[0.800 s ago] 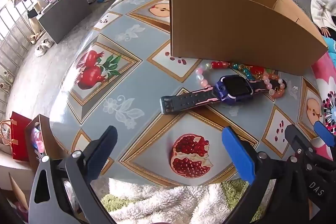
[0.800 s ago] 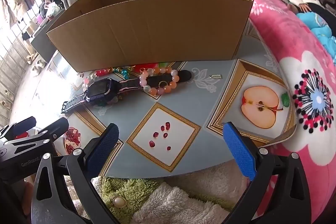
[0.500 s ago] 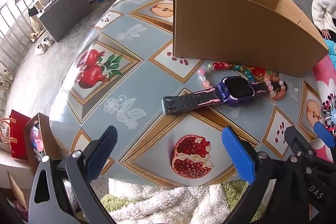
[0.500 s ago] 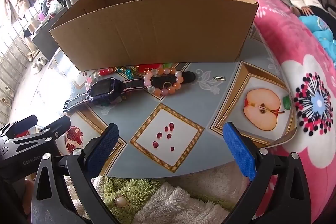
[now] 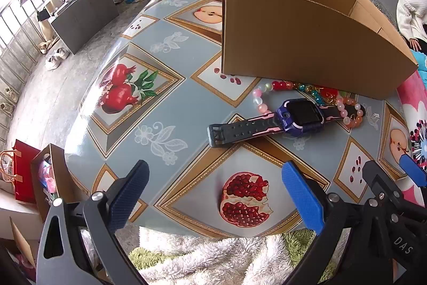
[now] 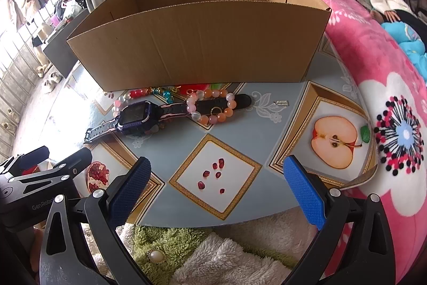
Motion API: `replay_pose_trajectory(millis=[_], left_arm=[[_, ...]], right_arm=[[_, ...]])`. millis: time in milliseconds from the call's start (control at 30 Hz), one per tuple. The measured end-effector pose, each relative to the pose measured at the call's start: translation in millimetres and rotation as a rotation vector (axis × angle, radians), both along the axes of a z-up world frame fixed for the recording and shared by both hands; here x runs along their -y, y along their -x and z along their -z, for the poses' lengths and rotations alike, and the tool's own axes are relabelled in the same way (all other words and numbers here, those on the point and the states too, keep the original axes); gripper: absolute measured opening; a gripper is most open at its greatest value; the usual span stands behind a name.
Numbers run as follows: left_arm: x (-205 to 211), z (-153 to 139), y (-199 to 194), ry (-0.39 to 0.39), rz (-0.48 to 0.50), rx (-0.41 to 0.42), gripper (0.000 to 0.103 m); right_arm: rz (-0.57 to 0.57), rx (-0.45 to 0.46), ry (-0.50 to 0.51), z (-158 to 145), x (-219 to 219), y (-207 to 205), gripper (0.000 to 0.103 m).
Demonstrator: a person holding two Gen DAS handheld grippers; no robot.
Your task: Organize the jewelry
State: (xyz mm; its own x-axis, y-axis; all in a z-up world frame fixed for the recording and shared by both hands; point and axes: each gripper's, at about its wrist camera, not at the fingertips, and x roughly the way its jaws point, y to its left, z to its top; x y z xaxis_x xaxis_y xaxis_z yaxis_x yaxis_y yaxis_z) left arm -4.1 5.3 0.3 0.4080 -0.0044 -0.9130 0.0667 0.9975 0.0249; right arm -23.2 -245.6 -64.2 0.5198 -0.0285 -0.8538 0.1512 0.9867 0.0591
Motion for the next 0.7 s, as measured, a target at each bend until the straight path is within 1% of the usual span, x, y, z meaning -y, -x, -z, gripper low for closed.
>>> replay_pose_trajectory(millis=[700], left_arm=[[1.4, -1.3, -1.6, 0.000, -0.006, 0.000, 0.098]], right_arm=[[-0.006, -0.003, -0.010, 0.2, -2.2, -2.8, 0.095]])
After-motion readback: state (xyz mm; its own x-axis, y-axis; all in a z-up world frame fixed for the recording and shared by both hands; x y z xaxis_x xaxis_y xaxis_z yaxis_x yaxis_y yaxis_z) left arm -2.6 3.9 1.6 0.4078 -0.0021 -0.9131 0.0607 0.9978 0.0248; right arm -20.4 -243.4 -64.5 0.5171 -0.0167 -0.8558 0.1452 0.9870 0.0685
